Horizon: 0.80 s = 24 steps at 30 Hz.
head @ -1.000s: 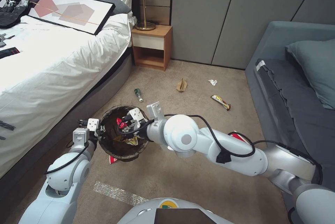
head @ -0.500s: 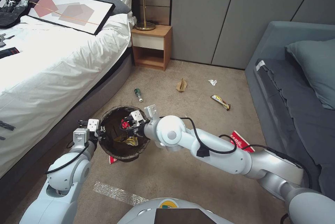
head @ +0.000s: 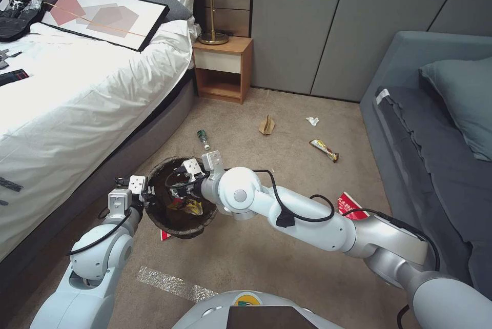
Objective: Pick up the trash bin, then pick up the garbage from the floor and place it into the trash bin.
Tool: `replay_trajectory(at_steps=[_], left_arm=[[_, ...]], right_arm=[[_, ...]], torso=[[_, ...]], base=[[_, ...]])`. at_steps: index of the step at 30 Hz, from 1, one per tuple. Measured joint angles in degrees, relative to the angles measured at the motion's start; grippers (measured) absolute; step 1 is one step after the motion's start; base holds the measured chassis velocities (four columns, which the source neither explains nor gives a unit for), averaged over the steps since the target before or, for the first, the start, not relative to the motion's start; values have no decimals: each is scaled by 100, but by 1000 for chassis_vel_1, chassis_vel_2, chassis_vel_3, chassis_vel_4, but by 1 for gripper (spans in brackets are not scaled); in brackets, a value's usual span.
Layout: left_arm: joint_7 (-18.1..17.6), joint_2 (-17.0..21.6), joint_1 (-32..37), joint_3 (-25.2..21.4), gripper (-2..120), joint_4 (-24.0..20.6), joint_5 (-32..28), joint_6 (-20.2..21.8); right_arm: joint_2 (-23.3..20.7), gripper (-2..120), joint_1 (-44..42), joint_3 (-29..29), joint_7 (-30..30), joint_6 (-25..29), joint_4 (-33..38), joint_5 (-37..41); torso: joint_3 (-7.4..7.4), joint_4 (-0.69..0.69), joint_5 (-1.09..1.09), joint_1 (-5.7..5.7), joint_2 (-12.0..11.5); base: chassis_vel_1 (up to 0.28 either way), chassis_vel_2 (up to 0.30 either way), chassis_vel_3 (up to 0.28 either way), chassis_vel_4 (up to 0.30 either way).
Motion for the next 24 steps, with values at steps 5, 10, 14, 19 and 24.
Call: replay_trajectory(at_steps=[5, 10, 14, 19, 24], left_arm=[[0, 17, -4, 0, 0, 0, -8, 0], [-1, 23, 9, 0, 0, -3, -9, 0], [-5, 29, 23, -7, 0, -34, -15, 0], [-8, 27, 49, -36, 0, -104, -32, 0], [-8, 20, 54, -89, 0, -173, -60, 0]], right_arm=[[-7, 65, 2, 35, 0, 6, -22, -72], [-30, 83, -23, 95, -13, 11, -28, -154], [-86, 98, -18, 215, -54, 44, 71, -242], [-298, 100, 15, 608, -99, 160, 396, -392], [-1100, 100, -59, 1637, -183, 212, 1034, -495]], torso=[[0, 0, 0, 0, 0], [0, 0, 1, 0, 0], [0, 0, 1, 0, 0], [0, 1, 1, 0, 0], [0, -1, 3, 0, 0]], base=[[0, 0, 0, 0], [0, 0, 0, 0], [0, 0, 0, 0], [0, 0, 0, 0], [0, 0, 0, 0]])
